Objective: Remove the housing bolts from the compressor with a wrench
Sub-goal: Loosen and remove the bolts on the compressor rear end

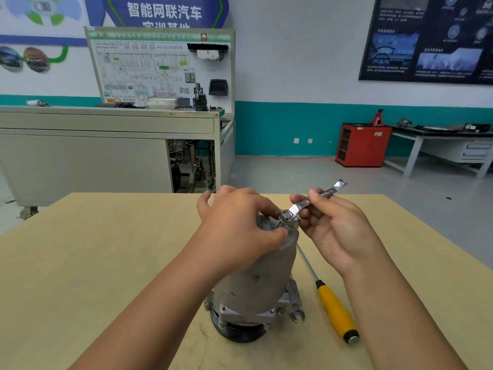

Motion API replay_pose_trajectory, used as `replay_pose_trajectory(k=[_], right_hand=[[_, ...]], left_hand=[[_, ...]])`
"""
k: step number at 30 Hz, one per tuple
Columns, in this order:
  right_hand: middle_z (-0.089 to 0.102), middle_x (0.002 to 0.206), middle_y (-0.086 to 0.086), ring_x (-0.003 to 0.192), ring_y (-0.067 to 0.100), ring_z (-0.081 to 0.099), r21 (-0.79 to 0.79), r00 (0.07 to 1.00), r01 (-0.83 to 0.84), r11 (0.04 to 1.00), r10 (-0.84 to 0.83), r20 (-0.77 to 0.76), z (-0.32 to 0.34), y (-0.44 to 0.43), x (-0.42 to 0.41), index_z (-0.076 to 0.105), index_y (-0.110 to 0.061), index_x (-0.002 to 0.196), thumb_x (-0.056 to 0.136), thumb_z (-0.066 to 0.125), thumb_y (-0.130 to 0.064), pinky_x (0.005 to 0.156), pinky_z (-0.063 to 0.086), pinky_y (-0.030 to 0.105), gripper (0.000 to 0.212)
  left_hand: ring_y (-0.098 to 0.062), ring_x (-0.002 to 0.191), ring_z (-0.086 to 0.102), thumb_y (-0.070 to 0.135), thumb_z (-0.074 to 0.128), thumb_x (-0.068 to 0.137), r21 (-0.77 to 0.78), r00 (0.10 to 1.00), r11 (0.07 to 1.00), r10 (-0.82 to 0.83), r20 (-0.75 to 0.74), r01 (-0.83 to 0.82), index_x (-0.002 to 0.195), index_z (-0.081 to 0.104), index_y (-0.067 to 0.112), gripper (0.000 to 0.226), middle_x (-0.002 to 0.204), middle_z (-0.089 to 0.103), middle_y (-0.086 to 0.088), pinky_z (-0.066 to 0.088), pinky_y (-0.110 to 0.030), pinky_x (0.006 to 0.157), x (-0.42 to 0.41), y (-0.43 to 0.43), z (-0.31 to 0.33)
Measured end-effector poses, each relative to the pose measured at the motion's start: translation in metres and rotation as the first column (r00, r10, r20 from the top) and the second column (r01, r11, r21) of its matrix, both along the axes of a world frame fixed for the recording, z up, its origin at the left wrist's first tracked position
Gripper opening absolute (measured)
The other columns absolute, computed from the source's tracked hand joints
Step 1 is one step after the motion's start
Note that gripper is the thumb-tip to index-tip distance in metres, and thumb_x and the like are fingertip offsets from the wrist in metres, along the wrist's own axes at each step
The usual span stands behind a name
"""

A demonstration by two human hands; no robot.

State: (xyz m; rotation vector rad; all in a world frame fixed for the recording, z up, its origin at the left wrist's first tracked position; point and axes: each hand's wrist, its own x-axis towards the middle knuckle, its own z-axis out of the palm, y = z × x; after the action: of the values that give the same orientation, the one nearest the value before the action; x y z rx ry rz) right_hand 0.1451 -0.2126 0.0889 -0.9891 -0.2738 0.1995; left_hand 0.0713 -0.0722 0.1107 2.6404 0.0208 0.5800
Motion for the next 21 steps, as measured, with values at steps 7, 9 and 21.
replay_pose_trajectory(k=[7, 9, 21], right_hand=[[0.073, 0.077, 0.010, 0.052, 0.008, 0.061, 0.052, 1.000, -0.025, 0.998, 0.025, 0.016, 0.008, -0.004, -0.005, 0.049, -0.012, 0.085, 0.095, 0.047, -0.008, 0.045, 0.046, 0.017, 0.011], [0.073, 0.077, 0.009, 0.053, 0.008, 0.063, 0.097, 1.000, -0.028, 0.995, 0.027, 0.012, 0.012, -0.004, -0.008, 0.050, -0.010, 0.087, 0.095, 0.046, -0.008, 0.045, 0.046, 0.016, 0.009], [0.072, 0.072, 0.007, 0.057, 0.006, 0.066, 0.340, 0.992, 0.059, 0.938, -0.018, -0.122, 0.011, -0.007, -0.022, 0.056, -0.002, 0.094, 0.098, 0.043, -0.009, 0.051, 0.050, 0.014, 0.015]], left_hand=[[-0.010, 0.090, 0.050, 0.042, 0.069, 0.081, -0.170, 0.990, 0.985, 0.016, 0.141, 0.008, 0.073, 0.059, 0.039, 0.013, 0.071, 0.057, 0.022, 0.033, -0.048, 0.104, -0.001, -0.007, 0.002], [-0.001, 0.071, 0.051, 0.040, 0.070, 0.081, -0.266, 0.986, 0.962, -0.011, 0.167, 0.055, 0.069, 0.059, 0.038, 0.017, 0.069, 0.059, 0.023, 0.041, -0.047, 0.097, -0.002, -0.006, 0.003], [0.006, 0.064, 0.061, 0.026, 0.074, 0.081, -0.703, 0.914, 0.708, 0.321, 0.246, -0.060, 0.074, 0.069, 0.023, 0.009, 0.063, 0.069, 0.018, 0.039, -0.004, 0.052, -0.022, 0.087, -0.033]])
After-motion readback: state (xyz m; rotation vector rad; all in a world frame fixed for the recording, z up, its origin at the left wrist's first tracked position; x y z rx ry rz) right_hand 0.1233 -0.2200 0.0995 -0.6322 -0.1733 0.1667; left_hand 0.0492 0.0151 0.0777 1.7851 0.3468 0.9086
